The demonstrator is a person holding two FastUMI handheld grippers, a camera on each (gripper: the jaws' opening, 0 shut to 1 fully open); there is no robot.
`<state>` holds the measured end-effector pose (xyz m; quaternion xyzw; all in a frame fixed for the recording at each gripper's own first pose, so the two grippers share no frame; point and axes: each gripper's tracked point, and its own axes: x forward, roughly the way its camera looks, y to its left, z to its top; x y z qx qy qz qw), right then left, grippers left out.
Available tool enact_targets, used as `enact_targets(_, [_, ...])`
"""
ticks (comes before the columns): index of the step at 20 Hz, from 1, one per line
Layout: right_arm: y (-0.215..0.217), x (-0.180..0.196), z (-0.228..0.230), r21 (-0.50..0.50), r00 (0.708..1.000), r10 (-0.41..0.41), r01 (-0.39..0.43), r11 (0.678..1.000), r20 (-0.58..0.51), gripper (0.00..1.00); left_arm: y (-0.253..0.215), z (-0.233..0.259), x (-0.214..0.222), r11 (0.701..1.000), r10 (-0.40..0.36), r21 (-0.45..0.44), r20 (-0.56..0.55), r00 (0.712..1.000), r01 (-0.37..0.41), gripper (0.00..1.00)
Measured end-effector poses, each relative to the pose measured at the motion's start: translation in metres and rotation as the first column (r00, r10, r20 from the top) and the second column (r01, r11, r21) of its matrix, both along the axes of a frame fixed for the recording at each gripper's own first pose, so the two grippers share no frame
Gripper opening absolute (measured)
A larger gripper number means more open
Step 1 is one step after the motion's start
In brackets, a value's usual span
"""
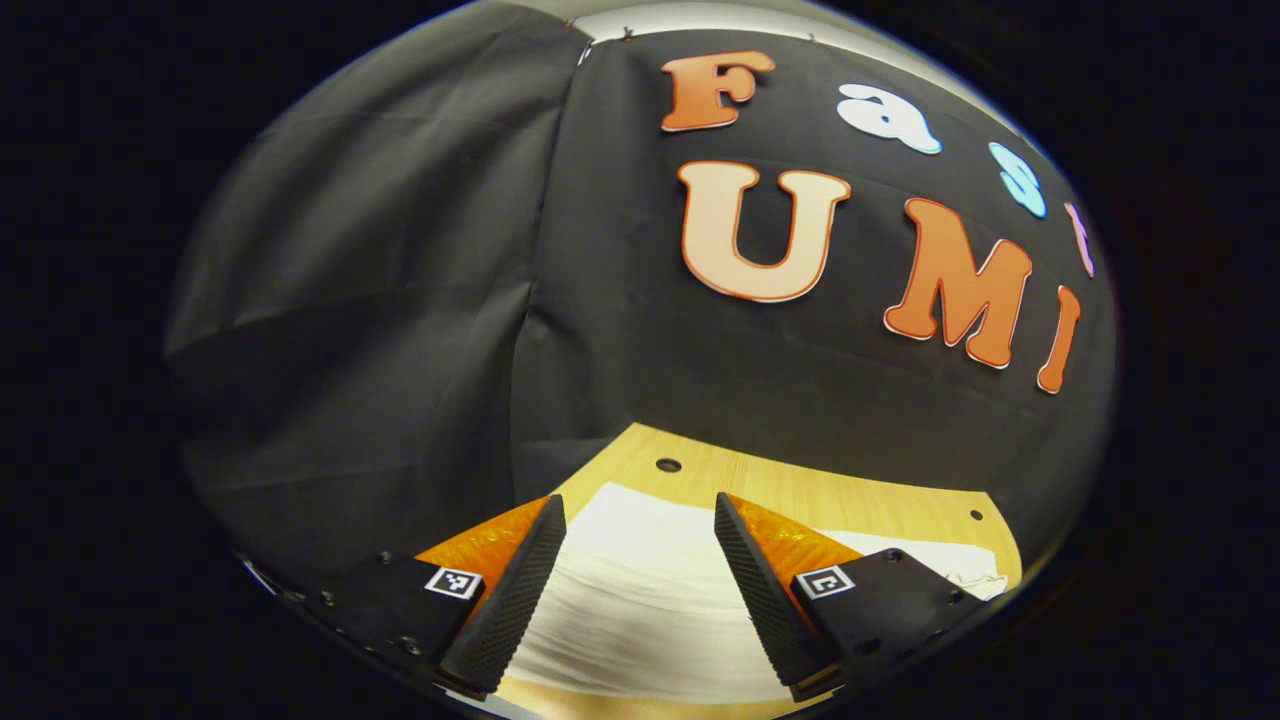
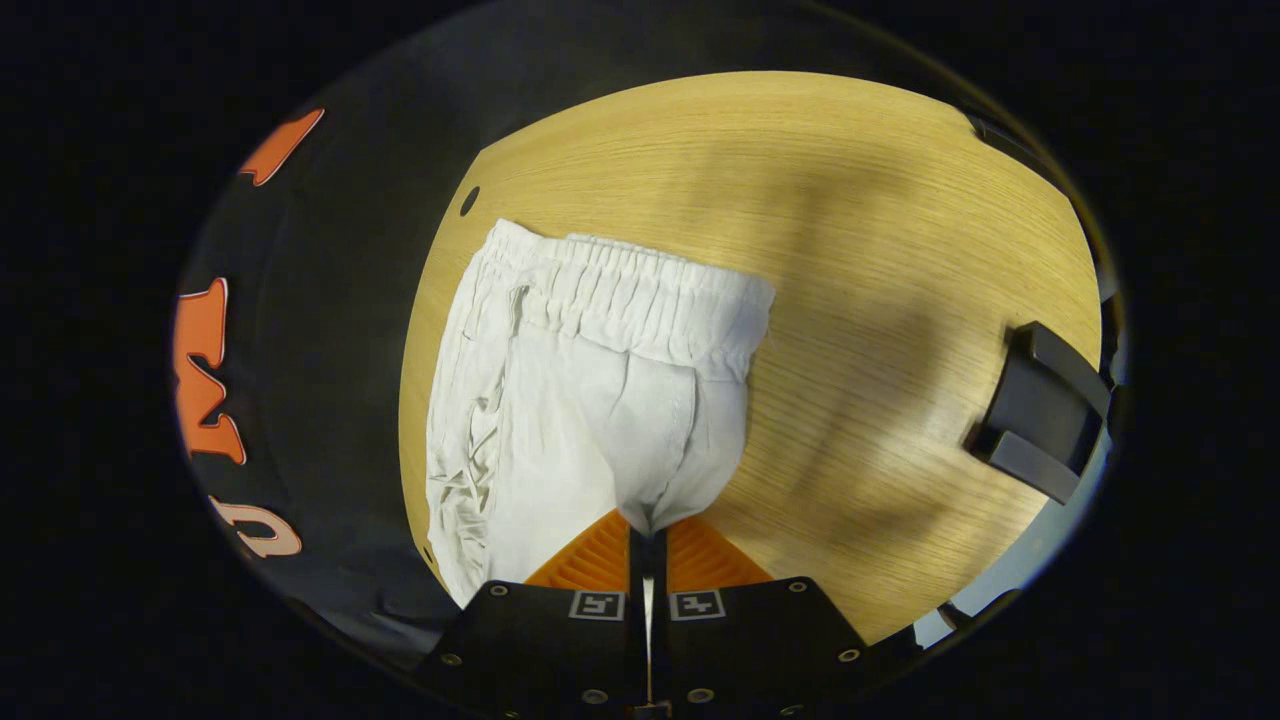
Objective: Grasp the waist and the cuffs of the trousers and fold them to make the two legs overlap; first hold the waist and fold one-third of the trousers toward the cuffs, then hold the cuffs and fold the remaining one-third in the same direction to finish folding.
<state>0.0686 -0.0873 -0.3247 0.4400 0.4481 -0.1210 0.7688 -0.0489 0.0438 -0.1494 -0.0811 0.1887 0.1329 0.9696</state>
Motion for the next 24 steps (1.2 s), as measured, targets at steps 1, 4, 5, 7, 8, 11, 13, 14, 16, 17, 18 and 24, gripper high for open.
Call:
enact_targets(1, [0.000,0.000,0.000,0.000,1.000,0.001,-0.001,1.000,-0.002,0.02,0.004,-0.011,-0.006,0.998,0.020,-0.062,-0.025,0.999,-0.022,0.98])
enact_targets(4, [0.000,-0.002,0.001,0.000,1.000,0.004,-0.004,1.000,-0.017,0.02,0.019,-0.058,-0.019,0.951,0.118,-0.273,-0.124,0.985,-0.148,0.99])
enact_targets(5, [0.000,-0.003,0.002,0.003,1.000,0.003,-0.003,1.000,-0.022,0.02,0.022,-0.074,-0.022,0.921,0.144,-0.340,-0.159,0.977,-0.191,1.00])
enact_targets(7, [0.000,-0.002,0.002,0.002,1.000,-0.003,0.003,1.000,-0.024,0.02,0.027,-0.107,-0.034,0.850,0.198,-0.444,-0.232,0.952,-0.284,0.99])
enact_targets(8, [0.001,-0.002,0.003,0.002,1.000,-0.001,0.002,1.000,-0.024,0.02,0.028,-0.121,-0.043,0.801,0.228,-0.494,-0.274,0.934,-0.340,0.99])
enact_targets(11, [0.000,-0.004,0.003,-0.006,0.999,0.002,-0.002,1.000,-0.036,0.02,0.029,-0.158,-0.061,0.614,0.282,-0.650,-0.349,0.894,-0.448,1.00])
enact_targets(13, [0.000,-0.005,0.003,-0.002,0.999,-0.003,0.003,1.000,-0.045,0.02,0.032,-0.179,-0.072,0.534,0.303,-0.682,-0.398,0.866,-0.500,1.00])
enact_targets(14, [0.000,-0.007,0.004,-0.002,0.999,-0.005,0.005,1.000,-0.045,0.02,0.035,-0.184,-0.082,0.516,0.311,-0.682,-0.415,0.855,-0.519,1.00])
enact_targets(16, [0.000,-0.007,0.004,-0.004,0.999,-0.006,0.006,1.000,-0.046,0.02,0.040,-0.194,-0.093,0.495,0.316,-0.678,-0.442,0.840,-0.543,1.00])
enact_targets(17, [0.000,-0.008,0.004,-0.005,0.999,-0.006,0.006,1.000,-0.048,0.02,0.042,-0.198,-0.095,0.486,0.317,-0.675,-0.456,0.832,-0.555,1.00])
enact_targets(18, [0.000,-0.008,0.004,-0.005,0.999,-0.007,0.007,1.000,-0.049,0.02,0.042,-0.202,-0.094,0.475,0.320,-0.674,-0.467,0.824,-0.566,1.00])
enact_targets(24, [0.000,-0.010,0.003,-0.003,0.998,-0.021,0.021,1.000,-0.053,0.02,0.041,-0.213,-0.099,0.428,0.320,-0.669,-0.516,0.795,-0.607,1.00])
